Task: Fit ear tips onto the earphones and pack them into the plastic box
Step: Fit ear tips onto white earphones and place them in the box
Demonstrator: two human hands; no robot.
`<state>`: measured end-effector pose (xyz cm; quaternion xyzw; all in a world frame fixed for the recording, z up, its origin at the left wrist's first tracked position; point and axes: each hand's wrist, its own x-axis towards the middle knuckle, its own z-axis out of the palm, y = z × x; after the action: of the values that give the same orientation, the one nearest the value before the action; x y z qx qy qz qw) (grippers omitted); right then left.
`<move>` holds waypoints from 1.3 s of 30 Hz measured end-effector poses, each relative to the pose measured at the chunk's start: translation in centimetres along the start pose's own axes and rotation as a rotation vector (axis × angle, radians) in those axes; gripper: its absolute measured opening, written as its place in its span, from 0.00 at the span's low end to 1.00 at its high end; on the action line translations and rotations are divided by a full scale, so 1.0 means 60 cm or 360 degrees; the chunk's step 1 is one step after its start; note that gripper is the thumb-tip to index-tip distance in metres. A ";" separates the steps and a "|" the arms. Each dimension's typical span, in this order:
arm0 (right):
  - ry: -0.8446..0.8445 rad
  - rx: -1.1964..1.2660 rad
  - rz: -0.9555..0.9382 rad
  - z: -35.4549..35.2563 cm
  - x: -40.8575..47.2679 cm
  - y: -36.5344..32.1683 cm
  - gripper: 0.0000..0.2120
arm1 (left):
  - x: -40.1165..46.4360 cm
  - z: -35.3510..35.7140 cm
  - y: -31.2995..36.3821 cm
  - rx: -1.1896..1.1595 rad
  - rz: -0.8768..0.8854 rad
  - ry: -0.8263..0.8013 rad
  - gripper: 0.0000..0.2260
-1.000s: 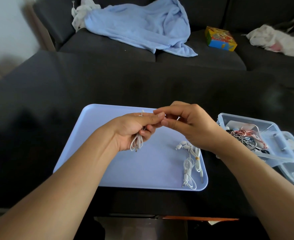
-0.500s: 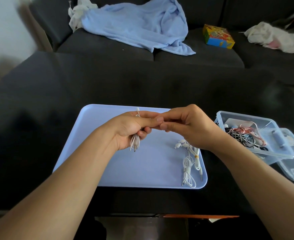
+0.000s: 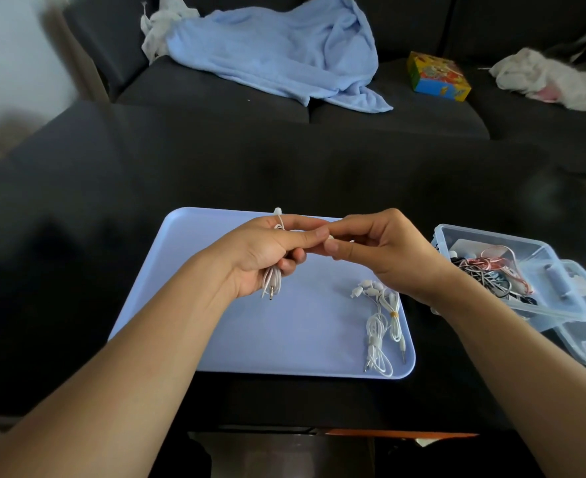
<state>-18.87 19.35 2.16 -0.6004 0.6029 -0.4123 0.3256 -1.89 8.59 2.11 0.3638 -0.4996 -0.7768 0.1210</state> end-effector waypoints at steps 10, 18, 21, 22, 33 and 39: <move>-0.0042 0.0132 0.0037 -0.001 0.000 -0.001 0.11 | -0.004 0.001 0.003 0.0028 0.0013 -0.0022 0.14; -0.0003 0.0014 -0.0036 -0.002 0.002 0.001 0.11 | -0.002 -0.001 0.001 0.0087 0.0045 -0.0007 0.12; 0.0031 -0.0290 -0.0111 0.005 0.004 0.003 0.10 | -0.001 -0.003 -0.001 0.0081 0.0018 0.0002 0.11; 0.0038 -0.0425 -0.0155 0.009 0.005 0.003 0.10 | 0.000 -0.004 -0.001 0.0074 0.0006 0.0005 0.11; 0.0097 -0.0540 -0.0258 0.007 0.006 0.001 0.12 | 0.006 -0.007 -0.001 -0.0005 0.0027 -0.0033 0.10; 0.0147 -0.0649 -0.0351 0.008 0.005 0.001 0.10 | 0.001 -0.002 0.000 0.0032 0.0035 -0.0027 0.12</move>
<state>-18.50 19.00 1.91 -0.6964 0.6188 -0.3423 0.1227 -1.85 8.46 2.02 0.3529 -0.5123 -0.7734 0.1218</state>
